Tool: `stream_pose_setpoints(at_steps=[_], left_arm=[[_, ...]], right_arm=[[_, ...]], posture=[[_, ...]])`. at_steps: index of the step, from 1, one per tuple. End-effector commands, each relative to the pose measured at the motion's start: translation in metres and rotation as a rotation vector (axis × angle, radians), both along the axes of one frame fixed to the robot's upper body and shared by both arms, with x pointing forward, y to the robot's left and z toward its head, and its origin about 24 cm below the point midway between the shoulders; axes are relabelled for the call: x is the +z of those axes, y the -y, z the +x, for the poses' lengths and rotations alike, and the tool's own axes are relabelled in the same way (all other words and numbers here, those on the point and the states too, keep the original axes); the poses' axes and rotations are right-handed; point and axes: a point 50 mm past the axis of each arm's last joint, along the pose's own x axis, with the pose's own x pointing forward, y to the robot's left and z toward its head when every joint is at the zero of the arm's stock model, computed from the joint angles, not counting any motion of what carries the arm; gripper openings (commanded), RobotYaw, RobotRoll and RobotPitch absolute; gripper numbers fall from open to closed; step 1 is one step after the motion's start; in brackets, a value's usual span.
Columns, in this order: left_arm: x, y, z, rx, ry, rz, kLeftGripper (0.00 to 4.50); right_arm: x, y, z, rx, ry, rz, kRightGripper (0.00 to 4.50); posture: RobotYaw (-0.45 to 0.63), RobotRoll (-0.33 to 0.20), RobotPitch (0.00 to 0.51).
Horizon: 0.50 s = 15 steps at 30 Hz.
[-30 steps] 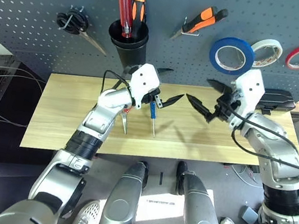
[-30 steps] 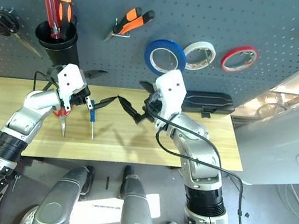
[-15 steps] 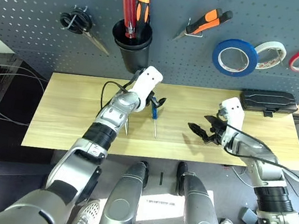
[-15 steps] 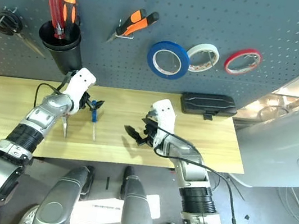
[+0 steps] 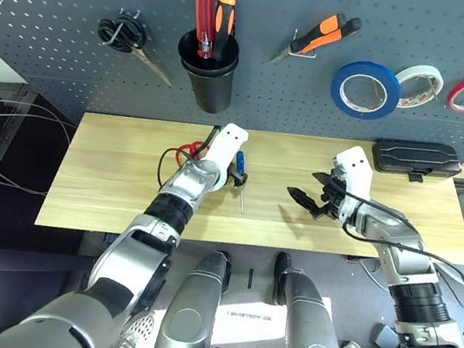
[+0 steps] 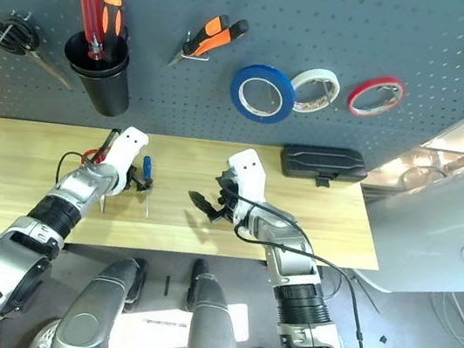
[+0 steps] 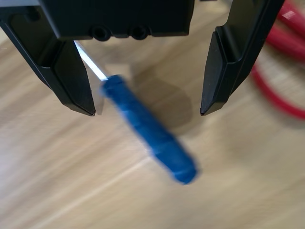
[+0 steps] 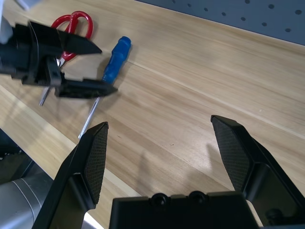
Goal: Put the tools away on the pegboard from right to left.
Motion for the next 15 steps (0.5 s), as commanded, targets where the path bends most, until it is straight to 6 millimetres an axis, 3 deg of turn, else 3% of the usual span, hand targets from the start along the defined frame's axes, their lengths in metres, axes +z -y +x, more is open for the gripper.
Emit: stream_pose_setpoints(at_steps=[1,12,13,15], left_arm=[[-0.013,0.004,-0.008,-0.010,-0.051,-0.010,4.11],[-0.014,0.012,-0.013,-0.020,-0.062,-0.049,0.68],[-0.012,0.014,-0.013,-0.032,-0.050,-0.068,0.44],[-0.006,0.016,-0.014,-0.042,-0.003,-0.102,0.43]], right_arm=[[-0.002,0.004,-0.001,-0.017,0.001,-0.014,4.50],[0.005,0.016,0.005,-0.034,0.043,-0.040,4.50],[0.006,0.018,0.005,-0.033,0.043,-0.040,4.50],[0.008,0.022,0.006,-0.030,0.050,-0.048,4.50]], posture=[[0.12,0.000,0.297],[0.12,0.000,0.293],[0.12,0.000,0.292],[0.12,0.000,0.291]])
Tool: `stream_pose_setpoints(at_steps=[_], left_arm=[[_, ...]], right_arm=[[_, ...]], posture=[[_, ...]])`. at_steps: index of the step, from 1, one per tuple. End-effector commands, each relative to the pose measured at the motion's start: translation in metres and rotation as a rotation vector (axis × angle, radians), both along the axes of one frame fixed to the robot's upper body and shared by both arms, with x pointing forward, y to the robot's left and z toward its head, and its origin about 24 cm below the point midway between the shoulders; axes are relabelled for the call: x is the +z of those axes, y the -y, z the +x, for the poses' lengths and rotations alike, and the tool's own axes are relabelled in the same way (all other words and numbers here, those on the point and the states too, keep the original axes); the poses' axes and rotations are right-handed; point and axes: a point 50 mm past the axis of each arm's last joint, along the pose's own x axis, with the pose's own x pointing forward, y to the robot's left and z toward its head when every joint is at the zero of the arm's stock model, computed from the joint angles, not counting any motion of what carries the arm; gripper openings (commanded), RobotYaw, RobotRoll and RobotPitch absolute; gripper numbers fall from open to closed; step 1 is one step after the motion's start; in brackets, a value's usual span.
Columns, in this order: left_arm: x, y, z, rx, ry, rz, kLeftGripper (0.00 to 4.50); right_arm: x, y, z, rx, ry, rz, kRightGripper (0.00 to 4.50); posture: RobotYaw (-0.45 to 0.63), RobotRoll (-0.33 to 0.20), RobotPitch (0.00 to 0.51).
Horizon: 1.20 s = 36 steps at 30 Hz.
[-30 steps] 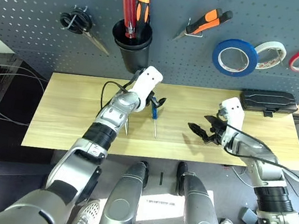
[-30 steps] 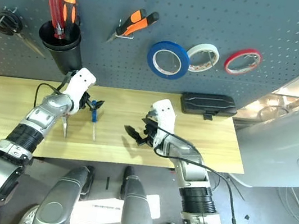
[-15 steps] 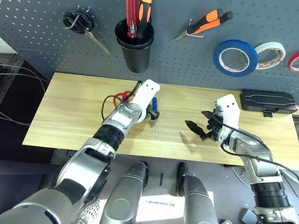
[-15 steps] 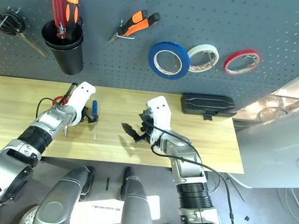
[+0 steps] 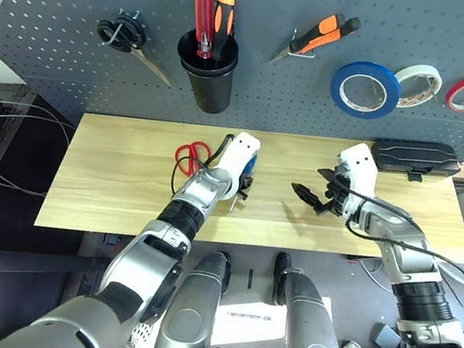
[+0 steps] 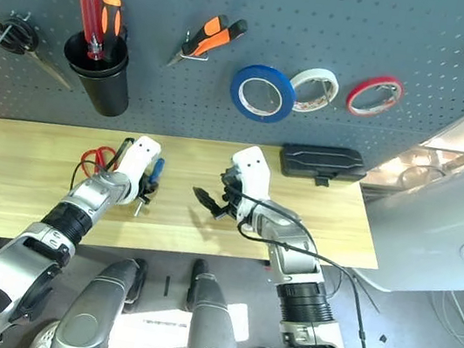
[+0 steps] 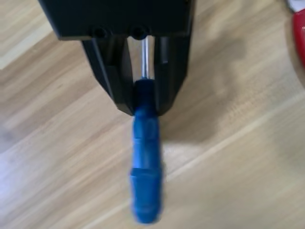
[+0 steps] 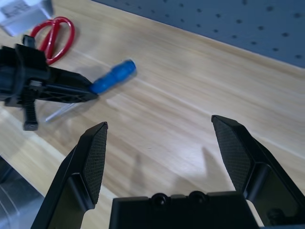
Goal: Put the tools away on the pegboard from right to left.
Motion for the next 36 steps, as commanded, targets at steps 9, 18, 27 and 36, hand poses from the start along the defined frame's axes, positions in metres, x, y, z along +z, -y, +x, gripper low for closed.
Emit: stream_pose_setpoints(at_steps=[9,18,27,36], left_arm=[[0.061,0.001,-0.015,-0.231,0.534,-0.220,0.43],[0.113,-0.008,-0.046,-0.388,0.853,-0.338,0.43],[0.199,0.010,-0.064,-0.439,1.156,-0.452,0.43],[0.286,-0.014,-0.063,-0.186,1.481,-0.517,0.43]], right_arm=[[0.003,0.025,-0.006,0.028,0.006,-0.058,4.50],[0.010,0.025,-0.005,0.066,0.046,-0.060,4.50],[0.044,0.000,-0.004,0.260,0.226,0.023,4.50],[0.097,-0.041,0.000,0.365,0.402,0.151,4.50]], posture=[[0.11,0.000,0.280],[0.12,0.000,0.280],[0.14,0.000,0.285],[0.14,0.000,0.291]])
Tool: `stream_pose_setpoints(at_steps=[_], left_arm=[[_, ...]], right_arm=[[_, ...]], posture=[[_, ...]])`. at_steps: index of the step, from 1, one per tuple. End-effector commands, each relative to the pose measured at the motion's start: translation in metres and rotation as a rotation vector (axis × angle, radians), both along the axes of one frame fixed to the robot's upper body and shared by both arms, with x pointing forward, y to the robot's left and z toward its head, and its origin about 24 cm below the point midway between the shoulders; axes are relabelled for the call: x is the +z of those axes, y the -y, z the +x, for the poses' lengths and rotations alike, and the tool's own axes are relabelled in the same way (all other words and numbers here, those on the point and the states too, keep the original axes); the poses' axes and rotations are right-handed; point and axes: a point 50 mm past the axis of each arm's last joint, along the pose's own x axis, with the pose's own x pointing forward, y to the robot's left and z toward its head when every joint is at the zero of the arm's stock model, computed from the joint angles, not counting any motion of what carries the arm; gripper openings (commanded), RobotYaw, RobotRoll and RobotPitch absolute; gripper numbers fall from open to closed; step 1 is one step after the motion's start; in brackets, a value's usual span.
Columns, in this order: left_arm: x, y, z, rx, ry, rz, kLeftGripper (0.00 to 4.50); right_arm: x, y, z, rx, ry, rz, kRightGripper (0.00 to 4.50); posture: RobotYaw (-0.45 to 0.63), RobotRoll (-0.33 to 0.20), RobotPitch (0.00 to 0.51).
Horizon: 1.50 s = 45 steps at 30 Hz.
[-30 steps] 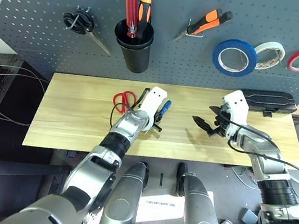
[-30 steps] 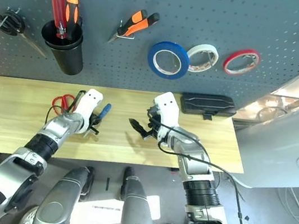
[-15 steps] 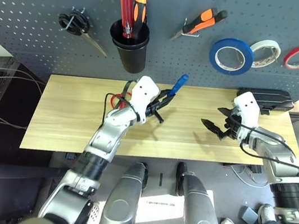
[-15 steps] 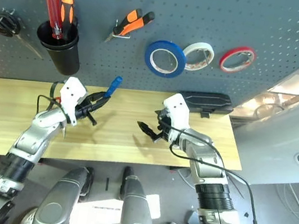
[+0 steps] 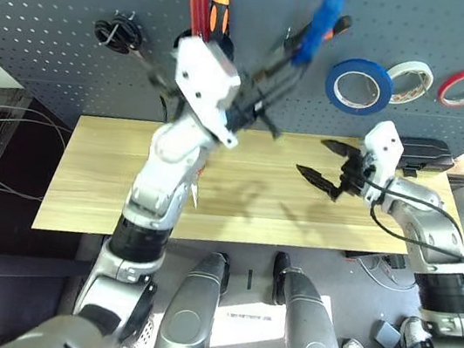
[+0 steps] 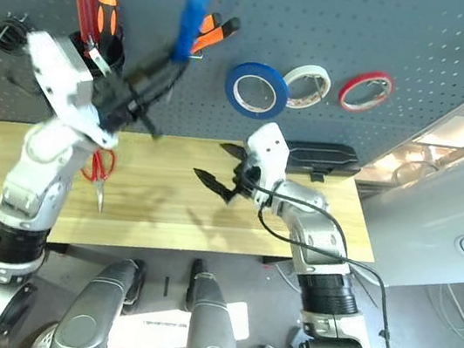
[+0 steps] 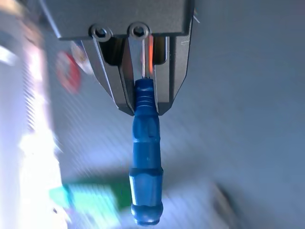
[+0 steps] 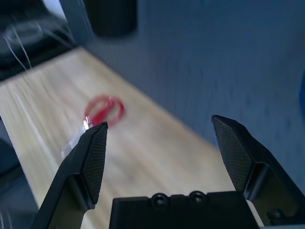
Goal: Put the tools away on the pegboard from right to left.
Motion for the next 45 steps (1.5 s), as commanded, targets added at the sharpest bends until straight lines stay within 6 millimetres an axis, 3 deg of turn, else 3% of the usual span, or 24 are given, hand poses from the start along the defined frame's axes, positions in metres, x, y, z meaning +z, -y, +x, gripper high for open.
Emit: stream_pose_setpoints(at_steps=[1,5,8,10,18,27,33,39,41,45], left_arm=[[0.014,-0.013,0.003,0.062,-0.008,-0.078,0.43],[0.016,-0.023,0.013,0.147,-0.089,-0.081,0.43],[0.005,-0.026,0.021,0.148,-0.209,-0.056,0.43],[-0.006,-0.031,0.025,0.175,-0.280,-0.032,0.43],[-0.015,-0.056,0.030,0.320,-0.326,0.060,0.43],[-0.027,-0.056,0.032,0.349,-0.429,0.094,0.43],[-0.009,-0.046,0.025,0.275,-0.305,0.086,2.36],[0.022,-0.019,-0.003,0.142,-0.054,0.114,4.30],[0.019,-0.008,-0.008,0.099,-0.025,0.176,4.46],[-0.005,0.010,-0.005,-0.006,-0.148,0.262,4.46]], right_arm=[[0.014,-0.012,0.001,0.027,0.021,0.046,4.50],[0.029,-0.023,0.005,0.034,0.033,0.111,4.50],[0.034,-0.027,0.007,0.033,0.019,0.154,4.50],[0.034,-0.029,0.007,0.039,0.019,0.157,4.50],[0.033,-0.031,0.009,0.044,0.016,0.152,4.50],[0.031,-0.028,0.014,0.014,0.008,0.137,4.50],[0.028,-0.022,0.017,-0.023,0.011,0.130,4.50],[0.011,-0.007,0.019,-0.081,-0.028,0.096,4.50],[-0.006,0.005,0.020,-0.140,-0.080,0.037,4.50],[-0.046,0.030,0.018,-0.270,-0.230,-0.084,4.50]], posture=[[0.15,0.000,0.292],[0.15,0.000,0.293],[0.16,0.000,0.294],[0.17,0.000,0.296],[0.19,0.000,0.297],[0.18,0.000,0.293],[0.18,0.000,0.291],[0.17,0.000,0.290],[0.17,0.000,0.290],[0.16,0.000,0.288]])
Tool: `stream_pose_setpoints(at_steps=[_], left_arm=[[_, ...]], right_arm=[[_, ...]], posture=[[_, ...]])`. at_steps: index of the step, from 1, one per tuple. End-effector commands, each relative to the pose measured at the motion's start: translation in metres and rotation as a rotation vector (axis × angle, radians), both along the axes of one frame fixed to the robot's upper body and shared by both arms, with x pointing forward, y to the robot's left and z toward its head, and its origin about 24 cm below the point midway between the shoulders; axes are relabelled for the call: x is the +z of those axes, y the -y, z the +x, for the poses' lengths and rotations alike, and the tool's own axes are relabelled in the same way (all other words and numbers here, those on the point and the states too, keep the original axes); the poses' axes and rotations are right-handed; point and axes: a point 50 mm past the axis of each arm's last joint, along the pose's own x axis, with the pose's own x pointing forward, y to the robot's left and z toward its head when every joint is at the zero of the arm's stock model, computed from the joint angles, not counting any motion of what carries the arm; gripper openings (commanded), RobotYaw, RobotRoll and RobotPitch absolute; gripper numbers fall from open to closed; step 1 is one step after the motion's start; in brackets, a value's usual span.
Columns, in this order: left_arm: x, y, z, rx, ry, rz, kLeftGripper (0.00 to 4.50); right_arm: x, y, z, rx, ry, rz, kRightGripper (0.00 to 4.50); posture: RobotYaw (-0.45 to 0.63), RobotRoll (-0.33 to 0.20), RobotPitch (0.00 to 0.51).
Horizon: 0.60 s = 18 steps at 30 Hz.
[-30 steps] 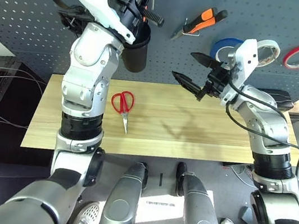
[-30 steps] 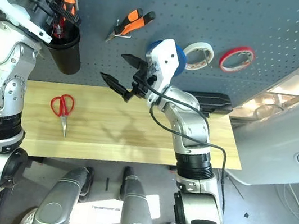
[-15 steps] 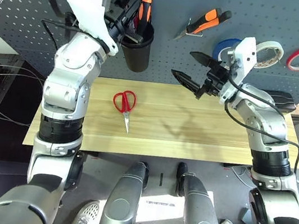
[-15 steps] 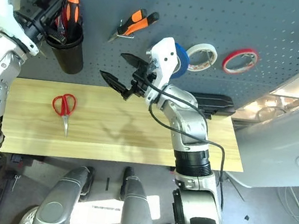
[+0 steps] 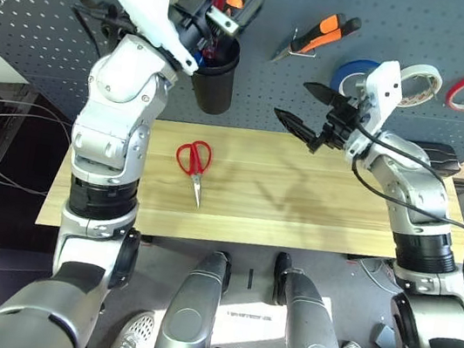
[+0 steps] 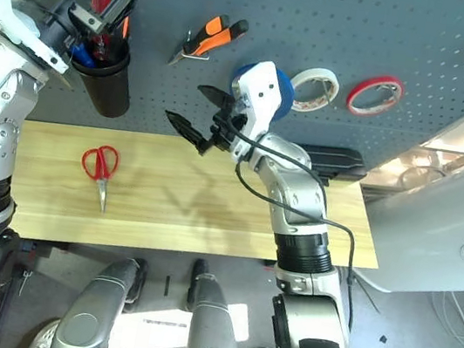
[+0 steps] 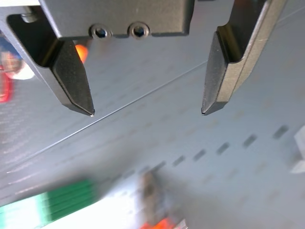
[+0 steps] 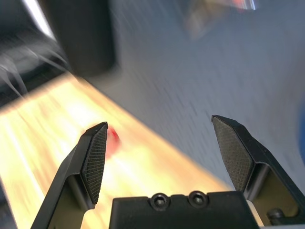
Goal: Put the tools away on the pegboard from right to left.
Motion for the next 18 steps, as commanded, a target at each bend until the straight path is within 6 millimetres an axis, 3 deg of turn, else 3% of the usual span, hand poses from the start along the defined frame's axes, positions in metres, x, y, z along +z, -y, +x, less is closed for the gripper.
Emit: stream_pose_setpoints(at_steps=[1,4,7,12,16,18], left_arm=[[-0.027,0.018,0.004,-0.065,-0.125,0.096,4.46],[-0.059,0.033,0.012,-0.072,-0.253,0.179,4.46],[-0.084,0.043,0.014,-0.093,-0.357,0.232,4.46],[-0.127,0.045,0.031,-0.050,-0.577,0.151,4.46],[-0.185,0.039,0.038,-0.001,-0.793,0.354,4.46],[-0.202,0.033,0.040,0.025,-0.848,0.404,4.46]], right_arm=[[-0.037,0.018,-0.003,-0.095,-0.162,-0.086,4.50],[-0.063,0.031,-0.009,-0.178,-0.286,-0.128,4.50],[-0.074,0.037,-0.011,-0.227,-0.347,-0.143,4.50],[-0.079,0.036,-0.013,-0.244,-0.414,-0.138,4.50],[-0.077,0.031,-0.012,-0.248,-0.446,-0.099,4.50],[-0.077,0.029,-0.012,-0.246,-0.458,-0.091,4.50]], posture=[[0.16,0.000,0.288],[0.16,0.000,0.288],[0.16,0.000,0.287],[0.15,0.000,0.288],[0.15,0.000,0.287],[0.15,0.000,0.287]])
